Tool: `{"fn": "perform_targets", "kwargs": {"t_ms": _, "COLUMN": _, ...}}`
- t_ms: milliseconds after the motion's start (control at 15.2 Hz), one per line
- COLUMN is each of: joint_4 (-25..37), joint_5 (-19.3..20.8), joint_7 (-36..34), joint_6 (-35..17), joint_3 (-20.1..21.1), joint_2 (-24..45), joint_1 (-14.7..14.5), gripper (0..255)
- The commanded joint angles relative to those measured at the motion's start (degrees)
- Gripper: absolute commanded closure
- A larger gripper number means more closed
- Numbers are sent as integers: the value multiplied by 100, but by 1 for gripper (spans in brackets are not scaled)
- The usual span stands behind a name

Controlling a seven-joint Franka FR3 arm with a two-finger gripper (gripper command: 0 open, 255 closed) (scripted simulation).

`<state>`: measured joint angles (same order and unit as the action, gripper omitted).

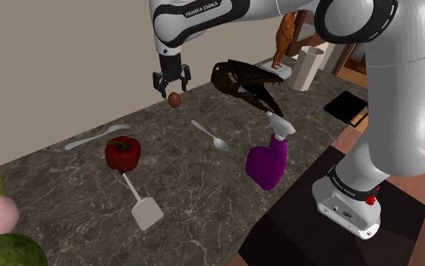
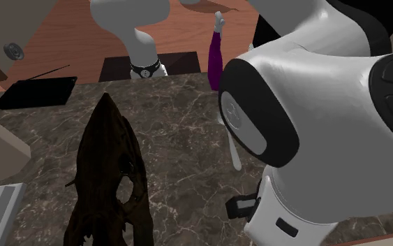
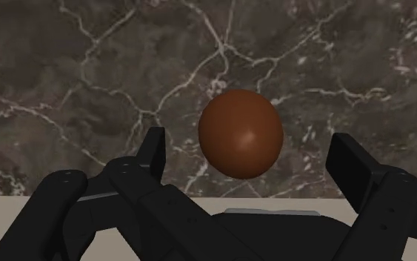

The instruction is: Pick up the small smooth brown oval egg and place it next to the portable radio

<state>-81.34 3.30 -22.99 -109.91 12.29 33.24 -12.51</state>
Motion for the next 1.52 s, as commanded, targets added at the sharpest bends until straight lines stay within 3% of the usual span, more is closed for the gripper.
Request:
{"fn": "perform_targets", "kwargs": {"t_ms": 0, "joint_4": -65, "joint_5": 11, "joint_7": 1, "joint_6": -123, "joint_3": -7, "joint_2": 55, "joint_1": -1, "gripper": 0}}
{"fn": "perform_targets", "kwargs": {"t_ms": 198, "joint_4": -232, "joint_5": 26, "joint_7": -9, "joint_6": -360, "joint_3": -16, "joint_2": 126, "joint_1": -6, "gripper": 0}}
{"fn": "perform_targets", "kwargs": {"t_ms": 726, "joint_4": -231, "joint_5": 26, "joint_7": -9, "joint_6": -359, "joint_3": -16, "joint_2": 127, "joint_1": -7, "gripper": 0}}
{"fn": "perform_targets", "kwargs": {"t_ms": 792, "joint_4": -231, "joint_5": 26, "joint_7": -9, "joint_6": -359, "joint_3": -16, "joint_2": 127, "joint_1": -7, "gripper": 255}}
{"fn": "perform_targets", "kwargs": {"t_ms": 1452, "joint_4": -201, "joint_5": 21, "joint_7": -9, "joint_6": -300, "joint_3": -12, "joint_2": 97, "joint_1": -5, "gripper": 255}}
